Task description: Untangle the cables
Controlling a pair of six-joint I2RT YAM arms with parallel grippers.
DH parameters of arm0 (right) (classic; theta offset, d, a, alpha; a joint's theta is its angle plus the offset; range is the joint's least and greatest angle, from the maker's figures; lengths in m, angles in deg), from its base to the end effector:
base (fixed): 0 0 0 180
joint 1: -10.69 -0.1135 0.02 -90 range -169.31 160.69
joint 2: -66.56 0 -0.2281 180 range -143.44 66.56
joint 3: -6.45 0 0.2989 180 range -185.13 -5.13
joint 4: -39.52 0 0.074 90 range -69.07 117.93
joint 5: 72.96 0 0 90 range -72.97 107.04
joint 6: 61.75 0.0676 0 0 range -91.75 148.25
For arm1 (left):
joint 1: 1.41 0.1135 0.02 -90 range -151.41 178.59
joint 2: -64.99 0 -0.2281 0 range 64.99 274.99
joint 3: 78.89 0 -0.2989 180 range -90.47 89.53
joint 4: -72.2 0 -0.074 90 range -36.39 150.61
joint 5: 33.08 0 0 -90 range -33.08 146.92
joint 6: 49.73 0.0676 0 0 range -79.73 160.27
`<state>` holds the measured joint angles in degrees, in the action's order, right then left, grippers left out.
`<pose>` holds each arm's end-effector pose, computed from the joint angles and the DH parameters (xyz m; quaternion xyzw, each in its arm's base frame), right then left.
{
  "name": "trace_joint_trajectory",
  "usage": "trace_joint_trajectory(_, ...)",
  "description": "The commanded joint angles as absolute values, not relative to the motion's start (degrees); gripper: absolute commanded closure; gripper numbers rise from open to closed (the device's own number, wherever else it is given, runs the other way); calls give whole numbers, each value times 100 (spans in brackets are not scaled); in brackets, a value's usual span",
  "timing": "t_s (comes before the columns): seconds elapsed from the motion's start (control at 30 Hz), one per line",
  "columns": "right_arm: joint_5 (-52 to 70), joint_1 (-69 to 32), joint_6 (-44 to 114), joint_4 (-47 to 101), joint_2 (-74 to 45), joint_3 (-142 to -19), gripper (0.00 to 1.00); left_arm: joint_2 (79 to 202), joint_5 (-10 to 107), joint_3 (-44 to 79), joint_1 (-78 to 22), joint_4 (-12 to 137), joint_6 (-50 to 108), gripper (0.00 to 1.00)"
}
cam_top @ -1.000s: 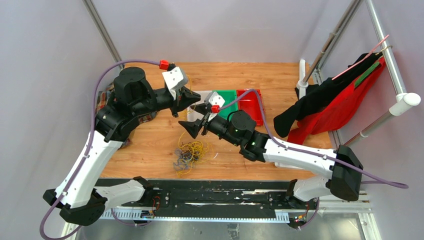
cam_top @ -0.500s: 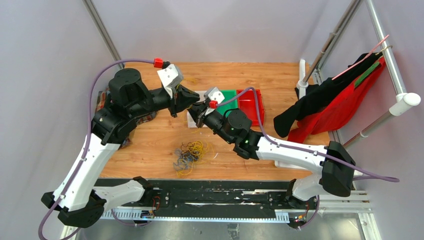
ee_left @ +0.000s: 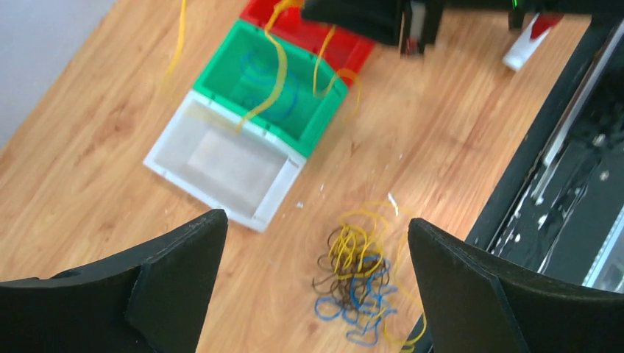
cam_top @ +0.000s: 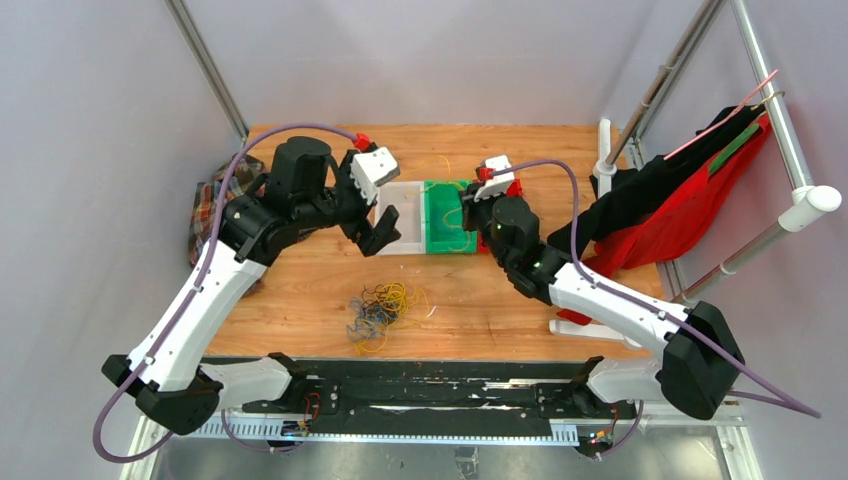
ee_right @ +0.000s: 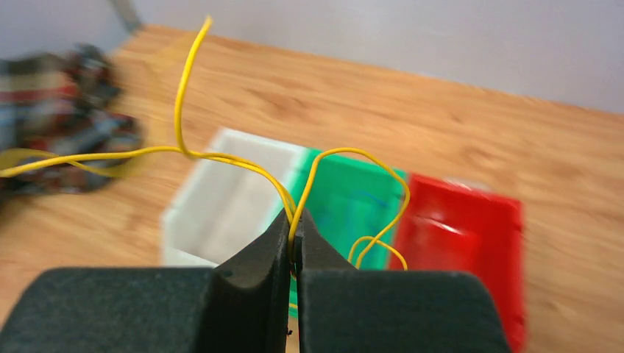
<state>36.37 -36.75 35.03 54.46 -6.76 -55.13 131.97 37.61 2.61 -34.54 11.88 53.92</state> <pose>0.2767 0.2683 0.2789 -0.1209 0.6775 0.2237 0.6901 0.2443 -0.1862 0.4133 0.4152 0.7449 -0.2272 0.4702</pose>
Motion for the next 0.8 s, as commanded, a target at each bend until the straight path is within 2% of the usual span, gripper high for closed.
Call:
trace_joint_trajectory(0.0, 4640, -3154, 3448, 4113, -611, -5409, 99, 13071, 3980, 338, -3424, 449, 6115, 2)
trace_joint_trajectory(0.23, 5809, -2583, 3362, 3350, -973, -5553, 99, 12952, 4619, 849, -3426, 231, 6581, 2)
trace_joint_trajectory(0.4, 6236, -2336, 3576, 3230, -1002, -5629, 99, 12861, 4653, 957, -3424, 195, 6799, 2)
trace_joint_trajectory(0.77, 5768, -2063, 3119, 4249, -1298, -6211, 99, 12790, 4585, 1212, -3425, 188, 6848, 2)
